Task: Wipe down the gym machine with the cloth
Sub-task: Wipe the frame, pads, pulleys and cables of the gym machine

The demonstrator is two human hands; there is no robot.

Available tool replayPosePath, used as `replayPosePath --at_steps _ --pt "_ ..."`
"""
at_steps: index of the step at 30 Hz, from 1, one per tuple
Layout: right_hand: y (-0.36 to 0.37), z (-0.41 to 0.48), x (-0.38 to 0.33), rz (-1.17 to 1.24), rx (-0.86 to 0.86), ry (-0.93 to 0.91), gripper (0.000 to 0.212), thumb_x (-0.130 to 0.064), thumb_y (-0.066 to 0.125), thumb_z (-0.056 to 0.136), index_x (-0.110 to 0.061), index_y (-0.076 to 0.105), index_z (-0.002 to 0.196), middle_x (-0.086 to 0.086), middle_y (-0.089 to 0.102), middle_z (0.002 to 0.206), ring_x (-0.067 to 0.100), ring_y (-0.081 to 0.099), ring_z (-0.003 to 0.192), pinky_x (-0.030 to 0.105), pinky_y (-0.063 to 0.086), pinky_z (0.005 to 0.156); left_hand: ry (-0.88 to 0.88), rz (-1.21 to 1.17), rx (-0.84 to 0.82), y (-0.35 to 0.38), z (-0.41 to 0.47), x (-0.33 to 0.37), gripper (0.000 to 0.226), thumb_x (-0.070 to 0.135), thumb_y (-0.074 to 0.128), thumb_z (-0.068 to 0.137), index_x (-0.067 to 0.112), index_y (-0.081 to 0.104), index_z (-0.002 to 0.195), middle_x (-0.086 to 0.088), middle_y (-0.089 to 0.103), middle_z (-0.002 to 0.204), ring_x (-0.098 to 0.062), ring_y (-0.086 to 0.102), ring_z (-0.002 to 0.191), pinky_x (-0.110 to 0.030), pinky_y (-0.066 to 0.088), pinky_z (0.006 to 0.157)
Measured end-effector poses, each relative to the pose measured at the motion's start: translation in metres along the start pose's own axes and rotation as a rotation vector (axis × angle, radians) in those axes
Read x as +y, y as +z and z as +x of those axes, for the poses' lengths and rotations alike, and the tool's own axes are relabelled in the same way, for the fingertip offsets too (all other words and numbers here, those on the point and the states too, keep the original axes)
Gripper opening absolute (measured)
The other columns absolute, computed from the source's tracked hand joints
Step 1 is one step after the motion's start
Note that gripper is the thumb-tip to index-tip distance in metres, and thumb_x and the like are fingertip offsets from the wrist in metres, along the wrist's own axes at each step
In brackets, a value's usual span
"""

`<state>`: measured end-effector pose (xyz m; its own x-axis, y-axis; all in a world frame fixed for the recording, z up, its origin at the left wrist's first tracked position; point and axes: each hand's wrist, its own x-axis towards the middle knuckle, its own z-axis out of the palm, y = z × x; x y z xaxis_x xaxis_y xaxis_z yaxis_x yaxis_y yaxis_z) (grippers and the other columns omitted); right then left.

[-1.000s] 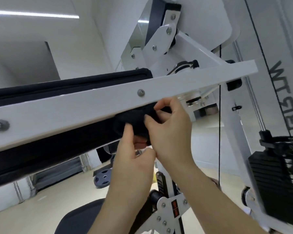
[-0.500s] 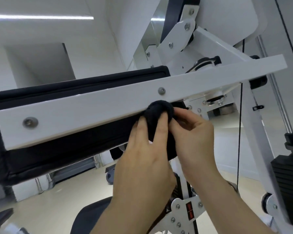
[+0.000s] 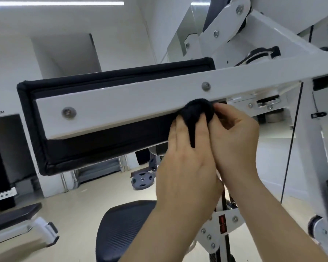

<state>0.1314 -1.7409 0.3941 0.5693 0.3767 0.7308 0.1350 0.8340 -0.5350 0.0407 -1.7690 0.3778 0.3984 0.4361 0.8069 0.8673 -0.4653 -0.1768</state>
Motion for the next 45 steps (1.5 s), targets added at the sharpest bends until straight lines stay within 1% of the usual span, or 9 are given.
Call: replayPosePath --at_steps 3,6,9,15,27,34,39,43,45 --pt "0.022 -0.039 -0.013 0.065 -0.263 -0.061 0.024 -0.016 0.053 0.094 -0.029 0.07 0.106 -0.015 0.071 0.095 0.002 0.065 0.094 0.019 0.052 0.082 -0.05 0.043 0.064 -0.021 -0.03 -0.032 0.085 0.031 0.051 0.086 0.011 0.006 0.155 -0.013 0.013 0.159 -0.024 0.013 0.148 -0.02 0.023 0.107" --pt "0.043 -0.054 -0.018 0.12 -0.427 -0.03 0.025 -0.021 0.056 0.092 -0.03 0.064 0.115 -0.013 0.065 0.11 0.003 0.06 0.106 0.026 0.051 0.092 -0.11 0.029 0.228 -0.028 -0.047 -0.053 0.081 0.009 0.071 0.077 0.001 0.032 0.148 -0.023 0.039 0.147 -0.039 0.042 0.133 -0.04 0.043 0.099" --pt "0.035 -0.041 -0.014 0.2 -0.297 0.054 0.02 -0.011 0.064 0.089 -0.023 0.068 0.106 -0.009 0.07 0.1 0.006 0.065 0.098 0.027 0.054 0.088 -0.118 0.033 0.248 -0.019 -0.037 -0.038 0.071 0.007 0.065 0.079 -0.004 0.039 0.143 -0.029 0.049 0.134 -0.046 0.051 0.119 -0.05 0.051 0.089" --pt "0.0 0.003 0.0 0.237 0.007 0.169 0.009 -0.005 0.066 0.088 -0.011 0.071 0.091 0.0 0.074 0.084 0.013 0.07 0.082 0.026 0.056 0.076 -0.048 0.026 0.05 0.003 0.003 0.005 0.076 0.03 0.043 0.09 0.014 0.008 0.155 -0.02 0.017 0.156 -0.032 0.009 0.147 -0.033 0.024 0.115" --pt "0.054 -0.063 -0.028 0.115 -0.231 -0.097 0.019 -0.012 0.07 0.086 -0.019 0.074 0.103 -0.008 0.066 0.105 -0.002 0.061 0.099 0.01 0.048 0.085 -0.195 -0.014 0.216 -0.027 -0.053 -0.054 0.074 0.032 0.051 0.087 -0.005 0.027 0.147 -0.02 0.047 0.135 -0.031 0.054 0.112 -0.023 0.043 0.087" --pt "0.024 -0.033 -0.013 0.137 -0.039 -0.012 0.014 -0.012 0.072 0.085 -0.023 0.073 0.094 -0.007 0.071 0.092 0.003 0.067 0.088 0.016 0.053 0.077 -0.073 -0.016 0.165 -0.012 -0.024 -0.025 0.069 0.024 0.039 0.087 -0.001 0.025 0.149 -0.023 0.043 0.139 -0.038 0.038 0.133 -0.042 0.04 0.106" --pt "0.08 -0.081 -0.041 0.044 -0.194 -0.243 0.009 -0.01 0.073 0.084 -0.017 0.075 0.091 -0.006 0.064 0.092 0.007 0.062 0.085 0.013 0.049 0.074 -0.192 0.115 0.159 -0.043 -0.066 -0.076 0.063 0.02 0.05 0.086 -0.013 0.038 0.139 -0.026 0.053 0.129 -0.038 0.055 0.112 -0.036 0.047 0.096" --pt "0.103 -0.099 -0.05 -0.024 -0.236 -0.428 0.006 -0.006 0.071 0.085 -0.006 0.076 0.089 0.001 0.064 0.088 0.015 0.058 0.083 0.019 0.048 0.073 -0.33 0.284 0.106 -0.056 -0.08 -0.097 0.06 0.029 0.028 0.097 -0.006 0.031 0.145 -0.014 0.041 0.145 -0.025 0.04 0.133 -0.028 0.022 0.116" --pt "0.094 -0.09 -0.042 -0.026 -0.243 -0.489 0.006 -0.006 0.071 0.086 -0.005 0.075 0.09 0.001 0.064 0.089 0.015 0.058 0.084 0.018 0.047 0.074 -0.339 0.206 0.124 -0.053 -0.073 -0.086 0.057 0.026 0.035 0.093 -0.01 0.046 0.135 -0.019 0.055 0.131 -0.03 0.054 0.116 -0.04 0.035 0.11"
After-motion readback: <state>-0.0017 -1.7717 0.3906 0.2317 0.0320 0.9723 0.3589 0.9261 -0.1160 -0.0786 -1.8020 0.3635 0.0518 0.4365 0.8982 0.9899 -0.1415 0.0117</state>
